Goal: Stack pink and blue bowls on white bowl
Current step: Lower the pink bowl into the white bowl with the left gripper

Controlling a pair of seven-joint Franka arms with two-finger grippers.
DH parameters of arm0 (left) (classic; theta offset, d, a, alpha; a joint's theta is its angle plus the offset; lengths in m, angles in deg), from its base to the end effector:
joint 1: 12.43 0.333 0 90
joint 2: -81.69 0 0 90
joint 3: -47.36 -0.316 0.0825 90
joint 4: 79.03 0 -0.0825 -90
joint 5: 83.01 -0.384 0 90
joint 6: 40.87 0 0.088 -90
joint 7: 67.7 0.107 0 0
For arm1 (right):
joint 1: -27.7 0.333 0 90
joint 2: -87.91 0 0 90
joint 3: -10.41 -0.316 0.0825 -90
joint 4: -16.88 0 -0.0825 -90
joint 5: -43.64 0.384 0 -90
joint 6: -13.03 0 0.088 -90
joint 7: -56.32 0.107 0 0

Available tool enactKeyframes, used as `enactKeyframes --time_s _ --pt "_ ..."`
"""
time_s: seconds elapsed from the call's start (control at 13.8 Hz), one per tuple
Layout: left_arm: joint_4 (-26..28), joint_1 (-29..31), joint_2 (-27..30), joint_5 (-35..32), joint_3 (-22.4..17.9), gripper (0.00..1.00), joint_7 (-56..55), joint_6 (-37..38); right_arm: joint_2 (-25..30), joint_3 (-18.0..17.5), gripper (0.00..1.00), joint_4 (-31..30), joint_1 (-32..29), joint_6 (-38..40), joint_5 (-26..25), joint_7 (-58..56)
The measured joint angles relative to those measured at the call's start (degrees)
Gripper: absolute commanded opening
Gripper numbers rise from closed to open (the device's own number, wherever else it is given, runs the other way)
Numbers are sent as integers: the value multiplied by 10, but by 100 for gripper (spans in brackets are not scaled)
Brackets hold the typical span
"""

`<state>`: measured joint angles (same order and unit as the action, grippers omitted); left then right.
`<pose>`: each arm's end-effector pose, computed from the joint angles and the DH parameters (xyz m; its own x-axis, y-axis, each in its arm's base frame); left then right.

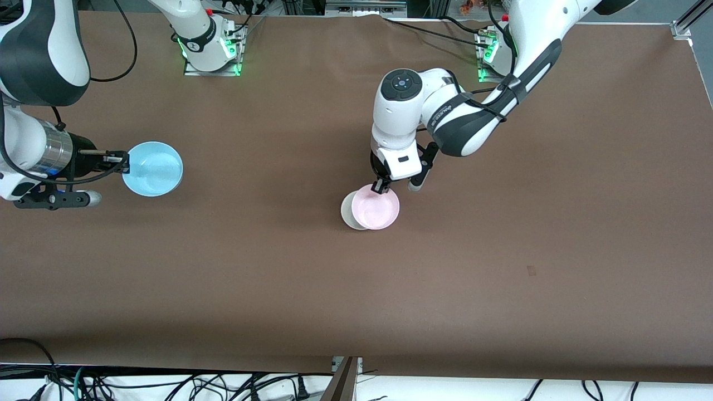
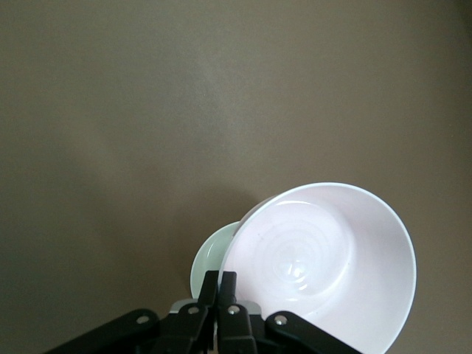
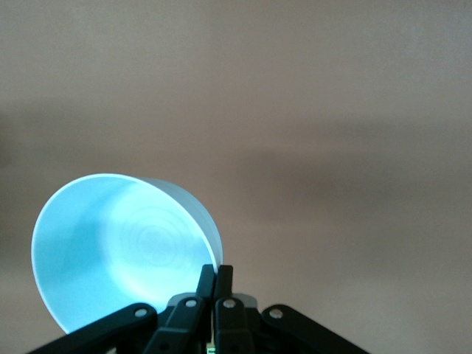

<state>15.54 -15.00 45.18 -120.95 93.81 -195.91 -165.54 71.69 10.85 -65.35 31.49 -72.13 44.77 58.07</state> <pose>0.5224 -0.4443 0.3390 0.4027 0.9145 0.0380 0.8999 -0.4032 0.1659 0.6193 0.0391 0.5142 0.9727 0.0278 -0.2303 0.0261 -0.9996 -0.0103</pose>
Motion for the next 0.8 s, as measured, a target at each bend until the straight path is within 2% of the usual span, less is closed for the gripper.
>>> enactKeyframes --time_s 0.36,0.8 --pt "0 -20 -29 -70 1 0 -95 0 -5 0 0 0 0 0 9 0" --pt "-12 -40 -33 -78 2 0 -135 0 -5 0 0 0 0 0 9 1"
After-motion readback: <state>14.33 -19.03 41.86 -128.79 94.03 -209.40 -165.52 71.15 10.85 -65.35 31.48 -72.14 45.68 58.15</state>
